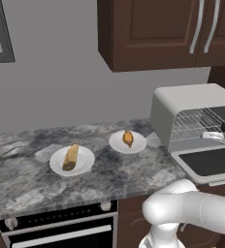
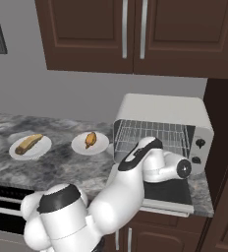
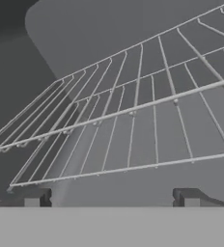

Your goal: Open the toaster oven door. Place the baguette on the bottom rack in the toaster oven and place the chicken drumstick on the top rack.

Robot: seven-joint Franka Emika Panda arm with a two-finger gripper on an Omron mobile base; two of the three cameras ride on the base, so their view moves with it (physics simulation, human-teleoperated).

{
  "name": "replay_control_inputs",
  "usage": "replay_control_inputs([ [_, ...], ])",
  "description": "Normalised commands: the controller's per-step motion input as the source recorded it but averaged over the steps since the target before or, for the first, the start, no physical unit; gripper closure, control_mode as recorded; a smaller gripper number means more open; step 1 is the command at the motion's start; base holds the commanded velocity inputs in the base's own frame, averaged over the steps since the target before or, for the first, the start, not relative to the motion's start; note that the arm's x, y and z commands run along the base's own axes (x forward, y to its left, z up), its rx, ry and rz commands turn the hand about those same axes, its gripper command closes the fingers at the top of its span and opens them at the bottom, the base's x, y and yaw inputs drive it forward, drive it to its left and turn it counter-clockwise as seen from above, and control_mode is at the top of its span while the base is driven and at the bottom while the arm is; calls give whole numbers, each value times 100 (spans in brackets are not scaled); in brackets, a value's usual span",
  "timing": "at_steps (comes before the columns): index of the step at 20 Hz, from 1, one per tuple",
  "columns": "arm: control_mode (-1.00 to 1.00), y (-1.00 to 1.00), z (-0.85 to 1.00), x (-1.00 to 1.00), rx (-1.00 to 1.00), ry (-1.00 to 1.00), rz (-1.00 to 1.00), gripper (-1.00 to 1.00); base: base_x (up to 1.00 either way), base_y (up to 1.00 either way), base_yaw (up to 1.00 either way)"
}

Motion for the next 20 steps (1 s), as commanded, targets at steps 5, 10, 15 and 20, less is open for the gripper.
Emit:
replay_control_inputs([
  [5,-100,2,-10,0,6,4,0,-100,0,0,0],
  [10,-100,0,-10,0,10,2,0,-100,0,0,0],
  [15,-100,-1,-2,4,7,1,-1,-100,0,0,0],
  [20,-100,1,-4,5,6,6,-4,-100,0,0,0],
])
